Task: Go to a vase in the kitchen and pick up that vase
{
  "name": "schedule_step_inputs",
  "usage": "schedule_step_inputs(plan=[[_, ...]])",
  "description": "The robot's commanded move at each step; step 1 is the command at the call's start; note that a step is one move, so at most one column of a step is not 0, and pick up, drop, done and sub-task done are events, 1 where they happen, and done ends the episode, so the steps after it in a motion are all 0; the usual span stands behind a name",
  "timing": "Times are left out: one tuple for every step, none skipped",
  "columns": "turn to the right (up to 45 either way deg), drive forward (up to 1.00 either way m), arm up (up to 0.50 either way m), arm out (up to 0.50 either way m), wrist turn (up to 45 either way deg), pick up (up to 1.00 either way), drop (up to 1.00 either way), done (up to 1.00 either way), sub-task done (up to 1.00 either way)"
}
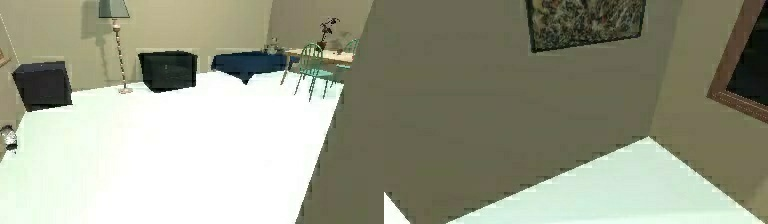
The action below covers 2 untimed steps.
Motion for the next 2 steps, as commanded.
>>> schedule_step_inputs(plan=[[0.0, 0.85, 0.0, 0.0, 0.0, 0.0, 0.0, 0.0, 0.0], [21.0, 0.0, 0.0, 0.0, 0.0, 0.0, 0.0, 0.0, 0.0]])
